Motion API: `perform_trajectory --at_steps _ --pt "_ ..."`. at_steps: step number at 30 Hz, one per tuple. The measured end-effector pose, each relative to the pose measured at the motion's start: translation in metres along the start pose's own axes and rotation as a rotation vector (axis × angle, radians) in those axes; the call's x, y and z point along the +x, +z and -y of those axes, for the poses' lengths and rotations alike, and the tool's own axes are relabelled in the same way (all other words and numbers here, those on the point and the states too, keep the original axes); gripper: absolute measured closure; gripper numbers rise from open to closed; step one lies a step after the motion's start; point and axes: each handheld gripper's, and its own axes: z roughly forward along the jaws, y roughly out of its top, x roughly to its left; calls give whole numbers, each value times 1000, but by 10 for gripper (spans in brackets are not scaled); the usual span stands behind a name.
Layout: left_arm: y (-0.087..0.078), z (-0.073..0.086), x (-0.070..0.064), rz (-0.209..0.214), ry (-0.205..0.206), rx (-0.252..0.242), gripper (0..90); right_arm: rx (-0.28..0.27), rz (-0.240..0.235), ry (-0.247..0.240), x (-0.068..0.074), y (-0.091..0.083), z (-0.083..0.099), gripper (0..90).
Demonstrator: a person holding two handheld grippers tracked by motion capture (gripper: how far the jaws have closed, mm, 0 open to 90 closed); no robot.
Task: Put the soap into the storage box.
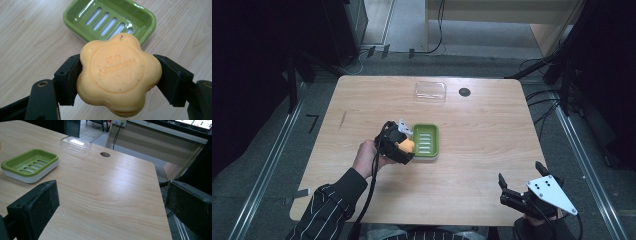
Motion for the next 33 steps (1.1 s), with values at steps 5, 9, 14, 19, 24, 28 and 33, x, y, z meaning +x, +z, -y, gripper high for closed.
perform_trajectory --at_steps 5,9,14,19,24,28,33 --pt "4 -10 0 4 5 -14 271 -1 1 0 0 0 0 0" --pt "6 -14 0 3 5 -24 271 -2 2 -2 0 0 0 0" --pt "10 -17 1 8 3 -30 271 -2 2 -2 0 0 0 0" --pt "13 -22 2 9 16 -24 271 -2 2 -2 0 0 0 0" --pt "18 -27 2 12 18 -21 271 -1 2 -2 0 0 0 0" --pt "20 -31 2 14 30 -23 271 -2 2 -1 0 0 0 0" --pt "24 -36 1 18 31 -28 271 -3 2 -2 0 0 0 0"
